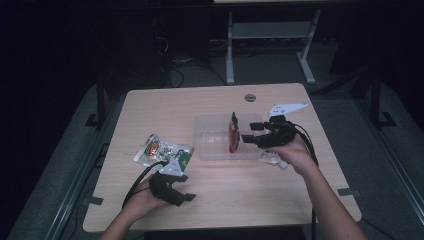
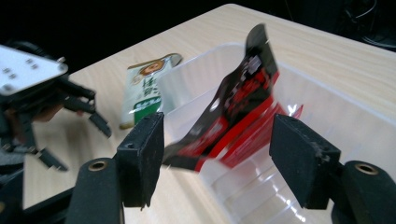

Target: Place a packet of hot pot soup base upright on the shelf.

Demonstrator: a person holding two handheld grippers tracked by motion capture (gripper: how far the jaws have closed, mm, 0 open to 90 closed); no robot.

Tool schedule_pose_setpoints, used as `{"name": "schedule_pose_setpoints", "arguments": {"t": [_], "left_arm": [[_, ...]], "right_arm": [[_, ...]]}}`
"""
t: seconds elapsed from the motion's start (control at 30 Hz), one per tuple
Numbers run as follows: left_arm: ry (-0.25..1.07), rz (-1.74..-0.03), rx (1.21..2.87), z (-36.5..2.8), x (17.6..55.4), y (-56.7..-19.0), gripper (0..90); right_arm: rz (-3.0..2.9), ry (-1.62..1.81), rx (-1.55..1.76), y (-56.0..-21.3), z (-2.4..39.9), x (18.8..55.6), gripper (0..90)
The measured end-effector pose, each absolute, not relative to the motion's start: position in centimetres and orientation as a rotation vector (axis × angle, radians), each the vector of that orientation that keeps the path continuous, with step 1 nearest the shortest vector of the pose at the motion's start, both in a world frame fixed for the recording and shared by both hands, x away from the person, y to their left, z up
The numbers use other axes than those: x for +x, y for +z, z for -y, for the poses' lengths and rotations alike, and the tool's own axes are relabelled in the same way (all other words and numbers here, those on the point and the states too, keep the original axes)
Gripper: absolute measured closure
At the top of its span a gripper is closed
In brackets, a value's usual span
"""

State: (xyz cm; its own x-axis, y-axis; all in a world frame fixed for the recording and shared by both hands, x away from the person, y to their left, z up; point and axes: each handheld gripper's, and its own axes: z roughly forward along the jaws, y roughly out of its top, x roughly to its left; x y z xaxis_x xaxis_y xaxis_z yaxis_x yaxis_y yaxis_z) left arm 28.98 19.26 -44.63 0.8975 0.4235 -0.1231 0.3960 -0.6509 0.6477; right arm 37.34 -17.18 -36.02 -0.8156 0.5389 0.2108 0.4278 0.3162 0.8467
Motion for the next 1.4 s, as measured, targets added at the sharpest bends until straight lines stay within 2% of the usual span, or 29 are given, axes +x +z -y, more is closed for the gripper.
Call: {"name": "schedule_pose_setpoints", "arguments": {"t": [0.13,0.3,0.4,0.5,0.8,1.4], "left_arm": [[0.053,-0.584,2.351,-19.3,29.0,-44.6,26.2],[0.052,-0.587,2.351,-19.3,29.1,-44.6,26.2],[0.054,-0.586,2.351,-19.3,29.0,-44.6,26.2],[0.052,-0.582,2.353,-19.3,29.0,-44.6,26.2],[0.052,-0.581,2.354,-19.3,29.0,-44.6,26.3],[0.052,-0.572,2.365,-19.4,29.0,-44.6,26.2]], "right_arm": [[-2.480,1.509,0.866,-36.4,17.6,36.2,41.4],[-2.537,1.466,0.802,-37.8,17.6,35.0,70.3],[-2.595,1.459,0.779,-38.7,17.2,35.1,83.3],[-2.638,1.454,0.749,-39.5,16.5,35.3,89.5],[-2.707,1.464,0.713,-41.6,14.2,35.8,89.7],[-2.616,1.528,0.766,-41.8,14.0,37.0,89.8]]}}
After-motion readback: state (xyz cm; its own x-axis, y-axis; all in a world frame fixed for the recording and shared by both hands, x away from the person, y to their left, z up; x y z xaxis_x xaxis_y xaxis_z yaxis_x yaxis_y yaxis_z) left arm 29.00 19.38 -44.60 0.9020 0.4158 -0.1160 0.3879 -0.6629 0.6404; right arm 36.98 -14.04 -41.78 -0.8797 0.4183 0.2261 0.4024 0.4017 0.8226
